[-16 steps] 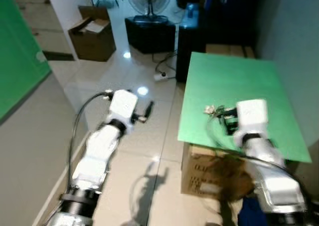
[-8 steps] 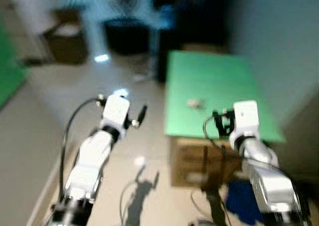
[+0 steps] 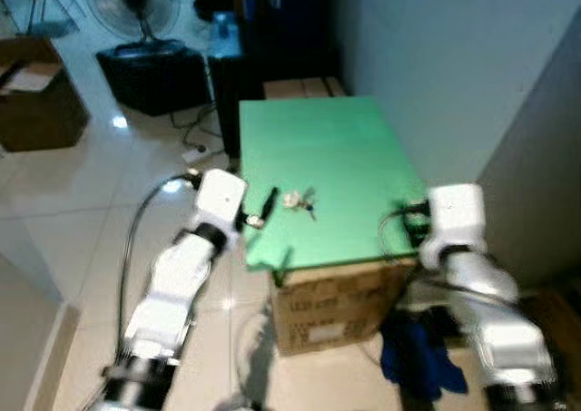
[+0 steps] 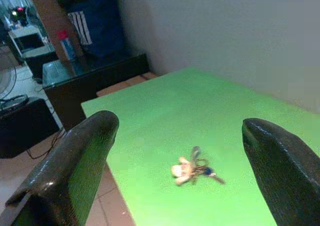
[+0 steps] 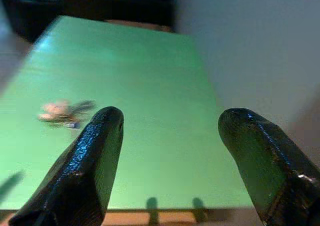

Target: Hang keys on a hook

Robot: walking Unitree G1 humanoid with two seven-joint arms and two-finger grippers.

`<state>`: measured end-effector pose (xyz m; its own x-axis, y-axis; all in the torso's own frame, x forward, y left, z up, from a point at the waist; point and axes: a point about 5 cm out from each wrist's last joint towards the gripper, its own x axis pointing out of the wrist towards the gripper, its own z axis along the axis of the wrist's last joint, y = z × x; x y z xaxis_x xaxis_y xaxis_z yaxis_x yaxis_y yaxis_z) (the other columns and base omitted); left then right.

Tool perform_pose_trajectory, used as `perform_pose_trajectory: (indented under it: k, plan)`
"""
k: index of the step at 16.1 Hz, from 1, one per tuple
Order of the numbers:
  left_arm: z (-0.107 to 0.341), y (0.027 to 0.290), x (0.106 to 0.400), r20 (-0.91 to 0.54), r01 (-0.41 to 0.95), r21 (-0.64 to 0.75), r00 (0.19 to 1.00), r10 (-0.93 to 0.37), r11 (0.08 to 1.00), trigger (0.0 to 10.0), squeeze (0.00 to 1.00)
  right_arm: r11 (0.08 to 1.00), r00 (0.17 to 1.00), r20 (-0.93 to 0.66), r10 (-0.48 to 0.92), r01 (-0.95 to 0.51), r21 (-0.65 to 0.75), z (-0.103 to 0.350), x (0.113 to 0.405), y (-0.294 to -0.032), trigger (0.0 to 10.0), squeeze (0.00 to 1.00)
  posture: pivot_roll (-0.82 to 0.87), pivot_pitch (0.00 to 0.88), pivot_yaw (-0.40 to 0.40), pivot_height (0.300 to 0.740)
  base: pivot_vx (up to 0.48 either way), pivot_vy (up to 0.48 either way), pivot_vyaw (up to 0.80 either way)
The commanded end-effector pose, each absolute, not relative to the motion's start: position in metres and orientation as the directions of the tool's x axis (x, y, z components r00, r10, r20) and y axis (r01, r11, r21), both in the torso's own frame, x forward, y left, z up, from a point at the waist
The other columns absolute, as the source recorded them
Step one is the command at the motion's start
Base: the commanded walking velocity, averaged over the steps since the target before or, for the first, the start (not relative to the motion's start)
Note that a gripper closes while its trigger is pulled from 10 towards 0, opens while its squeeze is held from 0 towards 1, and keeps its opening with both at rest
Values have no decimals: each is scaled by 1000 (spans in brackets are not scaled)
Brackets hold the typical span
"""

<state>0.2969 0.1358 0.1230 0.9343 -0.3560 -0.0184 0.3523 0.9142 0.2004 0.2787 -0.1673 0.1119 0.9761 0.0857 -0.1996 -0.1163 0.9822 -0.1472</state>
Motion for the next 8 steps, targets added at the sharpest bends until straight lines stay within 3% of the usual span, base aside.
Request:
perform_pose_trajectory:
  k: [1,6,8]
  plan:
    - [127,131,298,-4,364,199,929,-370,910,10000,0,981,982,-179,68,-98,-166,117,281,-176,10000,0,-94,0,11,718,334,0,0]
    - [126,132,297,-5,353,194,933,-359,915,10000,0,956,974,-184,134,-176,-236,117,282,-172,10000,0,-89,0,-2,718,332,0,0]
    - [126,133,298,-4,349,194,935,-355,917,10000,0,943,963,-204,178,-226,-245,116,282,-169,10000,0,-89,0,-4,718,332,0,603]
